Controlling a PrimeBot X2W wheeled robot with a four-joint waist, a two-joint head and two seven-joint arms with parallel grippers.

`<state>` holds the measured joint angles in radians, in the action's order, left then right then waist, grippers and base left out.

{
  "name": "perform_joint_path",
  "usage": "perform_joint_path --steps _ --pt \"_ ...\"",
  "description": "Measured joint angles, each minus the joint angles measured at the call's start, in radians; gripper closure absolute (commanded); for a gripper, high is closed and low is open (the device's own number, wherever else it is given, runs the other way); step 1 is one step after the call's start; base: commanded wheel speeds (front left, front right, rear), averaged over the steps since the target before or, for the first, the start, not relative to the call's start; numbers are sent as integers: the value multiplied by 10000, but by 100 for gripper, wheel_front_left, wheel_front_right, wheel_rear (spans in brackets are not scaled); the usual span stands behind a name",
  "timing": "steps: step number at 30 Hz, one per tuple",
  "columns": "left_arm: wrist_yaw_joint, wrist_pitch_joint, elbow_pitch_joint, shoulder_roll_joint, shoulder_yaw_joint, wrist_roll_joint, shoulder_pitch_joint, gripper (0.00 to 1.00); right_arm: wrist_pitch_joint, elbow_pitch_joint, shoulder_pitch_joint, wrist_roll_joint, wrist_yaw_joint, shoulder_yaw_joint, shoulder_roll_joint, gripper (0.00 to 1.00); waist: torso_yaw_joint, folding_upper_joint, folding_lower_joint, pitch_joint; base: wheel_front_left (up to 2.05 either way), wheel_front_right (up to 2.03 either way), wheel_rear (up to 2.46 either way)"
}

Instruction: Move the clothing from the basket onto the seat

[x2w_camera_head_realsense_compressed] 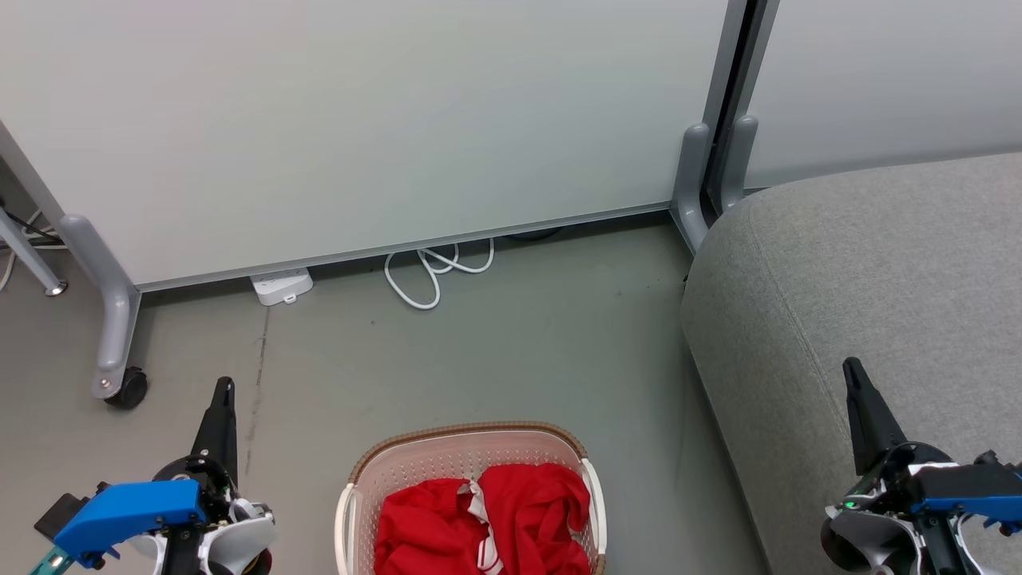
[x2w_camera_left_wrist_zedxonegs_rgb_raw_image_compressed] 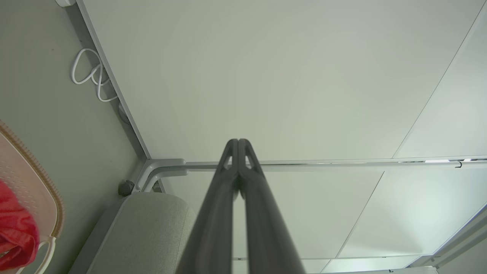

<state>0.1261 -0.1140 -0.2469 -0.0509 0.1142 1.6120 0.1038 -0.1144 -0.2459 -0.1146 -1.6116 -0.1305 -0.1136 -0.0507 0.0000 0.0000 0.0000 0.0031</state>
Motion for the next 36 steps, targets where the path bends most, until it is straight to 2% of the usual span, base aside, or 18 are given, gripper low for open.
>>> perform_joint_path --steps 36 --pt "0 0 0 0 0 0 0 100 0 0 1 0 0 0 0 100 0 0 0 0 0 0 0"
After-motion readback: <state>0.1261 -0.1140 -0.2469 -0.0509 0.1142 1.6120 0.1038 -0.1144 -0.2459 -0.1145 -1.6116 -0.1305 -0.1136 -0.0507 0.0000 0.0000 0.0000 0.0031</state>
